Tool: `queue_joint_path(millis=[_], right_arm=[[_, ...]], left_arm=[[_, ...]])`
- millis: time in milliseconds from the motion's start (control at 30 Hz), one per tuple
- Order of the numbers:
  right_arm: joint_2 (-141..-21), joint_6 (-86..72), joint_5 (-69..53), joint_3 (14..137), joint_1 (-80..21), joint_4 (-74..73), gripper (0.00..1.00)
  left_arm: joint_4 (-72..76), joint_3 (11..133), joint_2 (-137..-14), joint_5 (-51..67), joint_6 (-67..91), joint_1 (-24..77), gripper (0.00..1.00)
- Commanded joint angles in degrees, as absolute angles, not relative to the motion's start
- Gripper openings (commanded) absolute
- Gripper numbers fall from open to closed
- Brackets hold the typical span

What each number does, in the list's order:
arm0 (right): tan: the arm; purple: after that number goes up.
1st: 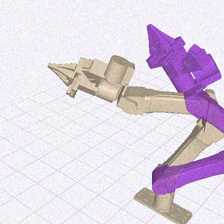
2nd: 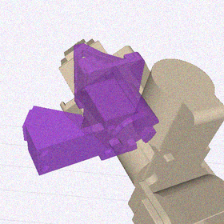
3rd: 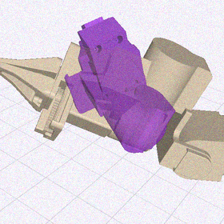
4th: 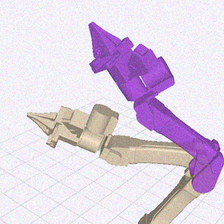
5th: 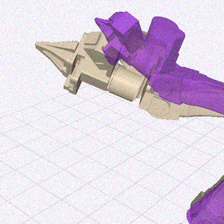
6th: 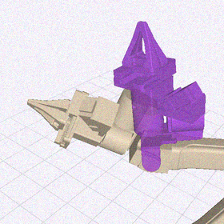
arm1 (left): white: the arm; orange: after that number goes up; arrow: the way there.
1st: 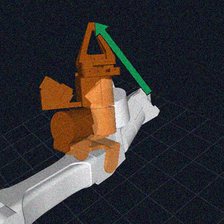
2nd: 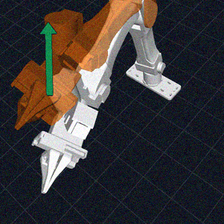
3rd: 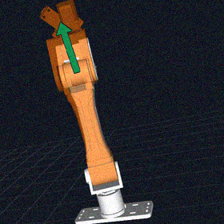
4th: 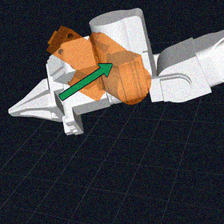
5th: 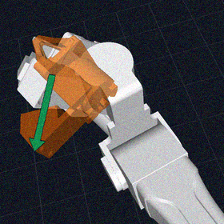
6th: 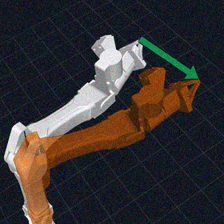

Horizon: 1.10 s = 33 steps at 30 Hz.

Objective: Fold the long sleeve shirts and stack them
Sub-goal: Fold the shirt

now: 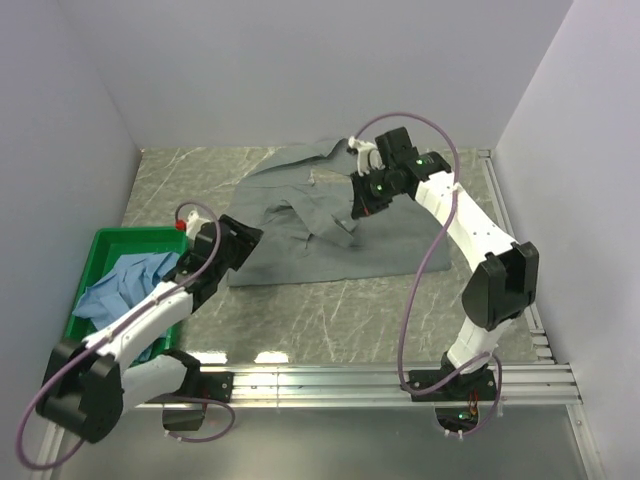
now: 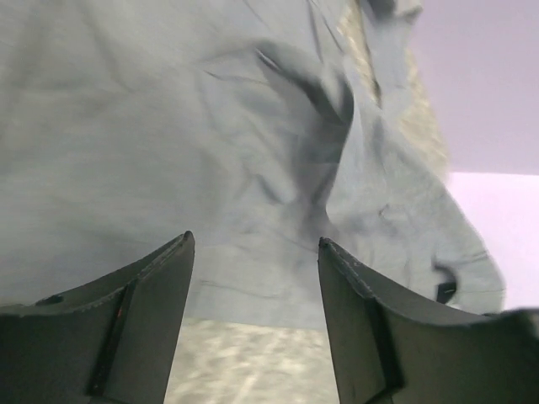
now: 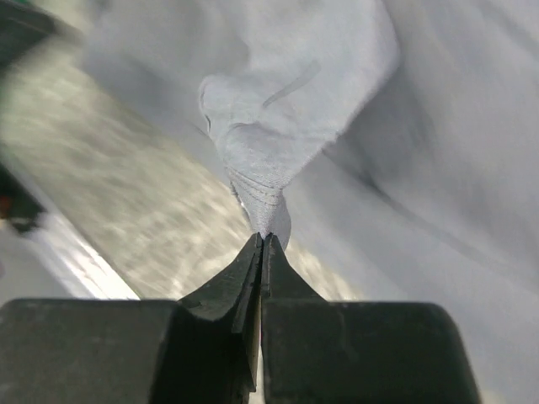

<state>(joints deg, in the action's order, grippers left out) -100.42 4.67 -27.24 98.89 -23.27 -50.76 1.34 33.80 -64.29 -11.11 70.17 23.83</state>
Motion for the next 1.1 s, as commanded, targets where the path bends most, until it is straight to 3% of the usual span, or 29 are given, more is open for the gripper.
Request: queue_joint_path(millis=[0, 167, 400, 600, 1067], right_arm=[[-94.8, 5.4, -15.6, 92.9, -23.6, -51.2, 0.00], [-92.8, 3.0, -2.8, 86.3, -23.5, -50.4, 0.00], [-89.7, 0.9, 3.4, 82.8, -23.0, -51.4, 0.00], [-86.9, 0.2, 1.3, 83.8, -22.8, -53.8, 0.00], [-86.3, -2.5, 0.9, 82.8, -19.2, -59.1, 0.00]], left_arm=[[-7.4, 33.1, -58.0, -19.6, 62.5, 24.1, 0.67], [-12.7, 33.0, -50.2, -27.9, 55.4, 24.1, 0.73], [-14.9, 36.1, -45.7, -33.9, 48.3, 23.9, 0.77], [-11.5, 37.8, -45.6, -37.3, 39.6, 24.0, 0.78], [-8.7, 34.2, -44.6, -38.1, 38.9, 24.1, 0.77]])
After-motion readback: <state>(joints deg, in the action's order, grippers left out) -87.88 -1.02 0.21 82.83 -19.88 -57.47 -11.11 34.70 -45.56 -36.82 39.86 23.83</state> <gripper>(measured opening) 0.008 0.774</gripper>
